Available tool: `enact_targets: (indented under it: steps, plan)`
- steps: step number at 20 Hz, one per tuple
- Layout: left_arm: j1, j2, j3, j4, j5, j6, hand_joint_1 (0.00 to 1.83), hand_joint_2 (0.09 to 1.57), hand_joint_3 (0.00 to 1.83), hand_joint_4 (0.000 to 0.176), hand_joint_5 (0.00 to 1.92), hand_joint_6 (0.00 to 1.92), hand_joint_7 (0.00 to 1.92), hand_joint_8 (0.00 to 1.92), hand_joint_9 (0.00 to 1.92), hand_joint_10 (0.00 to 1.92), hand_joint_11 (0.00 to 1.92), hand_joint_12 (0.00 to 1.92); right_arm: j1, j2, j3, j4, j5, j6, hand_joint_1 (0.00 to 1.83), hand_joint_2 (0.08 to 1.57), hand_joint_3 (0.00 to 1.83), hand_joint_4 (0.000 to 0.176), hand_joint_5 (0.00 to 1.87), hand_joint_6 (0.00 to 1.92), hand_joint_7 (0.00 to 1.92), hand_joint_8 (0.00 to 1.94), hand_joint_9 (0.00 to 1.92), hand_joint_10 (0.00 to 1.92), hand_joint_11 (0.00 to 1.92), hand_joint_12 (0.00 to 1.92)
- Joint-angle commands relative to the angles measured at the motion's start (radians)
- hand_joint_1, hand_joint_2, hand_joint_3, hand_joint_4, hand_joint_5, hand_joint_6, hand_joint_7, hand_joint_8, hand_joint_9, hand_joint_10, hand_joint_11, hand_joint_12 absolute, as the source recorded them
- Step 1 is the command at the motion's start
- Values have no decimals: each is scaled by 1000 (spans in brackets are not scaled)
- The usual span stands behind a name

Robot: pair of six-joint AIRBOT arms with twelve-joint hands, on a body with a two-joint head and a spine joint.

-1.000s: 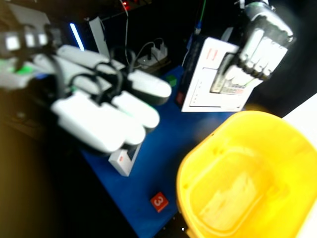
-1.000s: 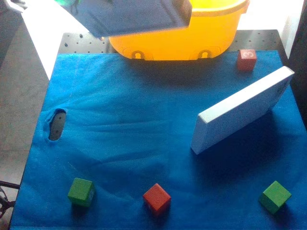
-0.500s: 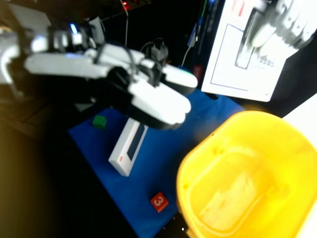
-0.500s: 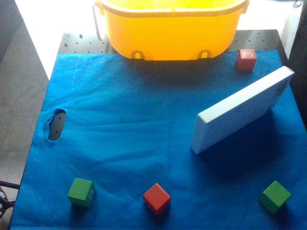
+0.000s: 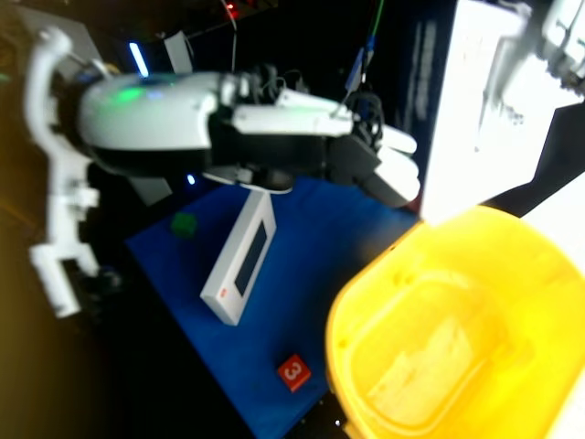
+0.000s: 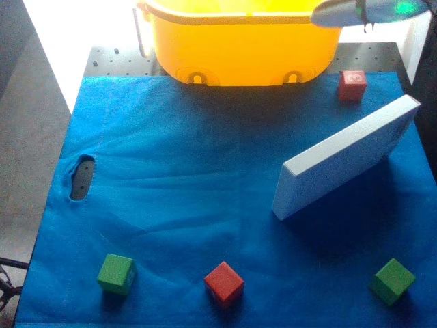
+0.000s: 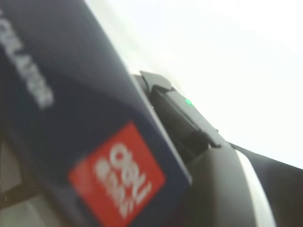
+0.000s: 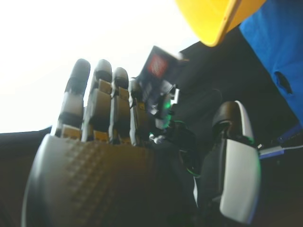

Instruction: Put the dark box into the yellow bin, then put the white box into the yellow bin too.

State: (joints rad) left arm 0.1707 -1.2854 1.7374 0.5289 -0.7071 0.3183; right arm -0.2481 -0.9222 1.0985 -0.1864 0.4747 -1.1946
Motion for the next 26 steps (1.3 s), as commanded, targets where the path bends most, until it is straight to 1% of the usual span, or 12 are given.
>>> enact_targets:
  steps: [1, 2, 4, 8, 10, 12, 16, 18, 20, 21, 22, 26]
  plan:
    - [-3, -5, 9, -68, -116, -5, 1313, 986, 0, 0, 1356, 84, 1360, 543, 1335, 774, 1146, 1343, 13, -2, -1, 4, 139, -3, 550, 914, 4, 0, 243, 0, 373, 3, 359, 1, 0, 589]
    - [11, -15, 24, -88, -132, -5, 1312, 976, 0, 0, 1323, 197, 1468, 273, 1403, 501, 1144, 1193, 13, -3, -2, -1, 143, -3, 547, 908, 1, 8, 248, 3, 373, 3, 356, 2, 0, 582]
    - [36, -25, 40, -116, -149, -6, 1312, 988, 0, 0, 1362, 69, 1336, 591, 1388, 1238, 1293, 1674, 13, 2, -9, -11, 150, -3, 536, 891, 0, 0, 248, 2, 389, 6, 354, 0, 0, 603]
    - [74, -48, 74, -123, -144, -7, 1305, 1012, 5, 0, 1325, 99, 1245, 770, 1274, 733, 1039, 1292, 15, 27, -21, -11, 214, -3, 370, 955, 7, 0, 207, 0, 334, 0, 362, 4, 0, 676]
    - [88, -73, 105, -136, -157, -15, 1296, 1029, 0, 0, 1213, 474, 1180, 767, 1261, 1152, 1118, 1516, 22, 38, -25, -4, 235, -3, 288, 959, 6, 27, 206, 0, 336, 0, 349, 0, 0, 646]
    - [98, -84, 123, -154, -173, -27, 1294, 1054, 0, 0, 1193, 313, 1130, 1006, 1261, 1088, 1116, 1473, 53, 47, -27, -9, 236, -3, 331, 999, 6, 21, 244, 5, 378, 6, 318, 2, 0, 451]
    - [101, -95, 136, -165, -191, -33, 1307, 1010, 2, 0, 1244, 287, 1274, 702, 1281, 757, 1077, 1316, 112, 89, -47, -29, 236, -3, 210, 1132, 14, 3, 229, 10, 287, 1, 212, 2, 0, 291]
    - [96, -98, 141, -164, -201, -33, 1293, 1057, 0, 0, 1175, 327, 1139, 980, 1306, 584, 1060, 1141, 132, 96, -52, -42, 235, -3, 371, 1039, 0, 0, 248, 3, 308, 6, 242, 4, 0, 415]
    - [91, -105, 152, -164, -207, -33, 1409, 1005, 4, 0, 1173, 280, 1239, 575, 1291, 768, 1129, 863, 142, 97, -55, -53, 236, -3, 327, 1045, 1, 0, 157, 1, 353, 4, 306, 3, 0, 553]
    - [91, -106, 153, -168, -210, -34, 1406, 1020, 4, 0, 1053, 593, 1218, 536, 1244, 771, 1152, 731, 143, 98, -58, -54, 236, -3, 330, 1063, 6, 0, 139, 1, 360, 4, 314, 4, 0, 513]
    - [93, -110, 158, -175, -209, -34, 1413, 1009, 0, 0, 1147, 373, 1257, 502, 1255, 836, 1154, 786, 143, 103, -62, -58, 236, -3, 329, 1062, 4, 0, 133, 1, 372, 8, 324, 7, 0, 505]
    - [123, -135, 220, -202, -214, -90, 1396, 1045, 1, 0, 1032, 765, 1108, 690, 1147, 894, 1011, 851, 143, 109, -70, -62, 243, -3, 362, 1019, 0, 0, 143, 3, 400, 6, 311, 1, 0, 376]
